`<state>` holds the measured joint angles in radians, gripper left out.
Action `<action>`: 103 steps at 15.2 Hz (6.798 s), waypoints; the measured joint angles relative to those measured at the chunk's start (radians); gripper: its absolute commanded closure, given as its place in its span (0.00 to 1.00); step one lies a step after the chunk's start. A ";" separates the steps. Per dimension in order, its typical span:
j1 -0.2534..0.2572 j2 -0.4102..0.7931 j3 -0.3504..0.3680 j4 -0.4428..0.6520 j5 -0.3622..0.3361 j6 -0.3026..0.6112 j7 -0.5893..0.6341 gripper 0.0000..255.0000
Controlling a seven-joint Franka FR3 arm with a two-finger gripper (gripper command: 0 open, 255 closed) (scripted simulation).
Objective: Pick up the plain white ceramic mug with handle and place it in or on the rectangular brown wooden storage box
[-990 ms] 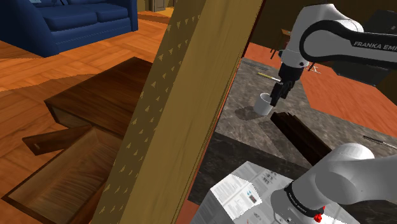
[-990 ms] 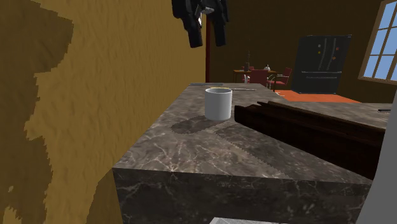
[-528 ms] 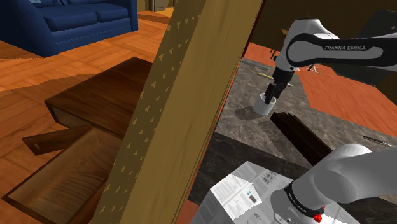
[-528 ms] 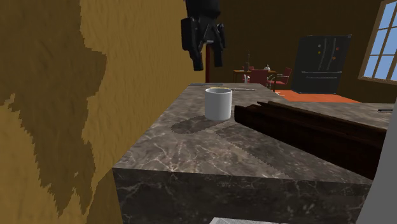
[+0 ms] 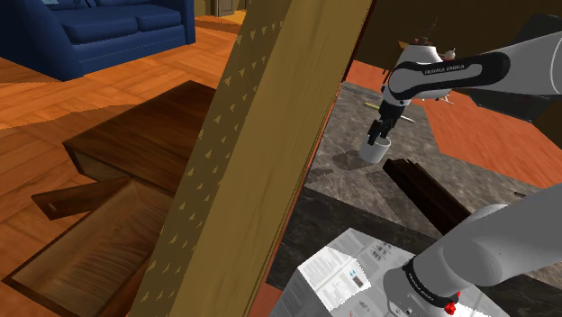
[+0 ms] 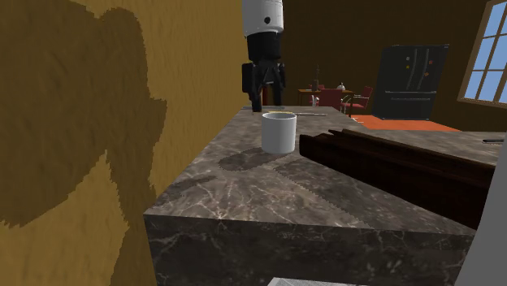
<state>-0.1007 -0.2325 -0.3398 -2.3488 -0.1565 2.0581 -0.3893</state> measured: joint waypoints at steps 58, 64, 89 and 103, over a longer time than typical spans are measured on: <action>-0.015 0.050 -0.040 0.262 0.040 -0.193 -0.091 1.00; -0.020 0.000 -0.037 0.277 0.025 -0.255 -0.092 1.00; -0.320 -0.850 -0.093 -0.208 -0.274 -0.580 -0.296 1.00; -0.358 -0.894 -0.171 -0.400 -0.354 -0.434 -0.283 1.00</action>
<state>-0.4584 -1.1269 -0.5113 -2.7492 -0.5109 1.6238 -0.6724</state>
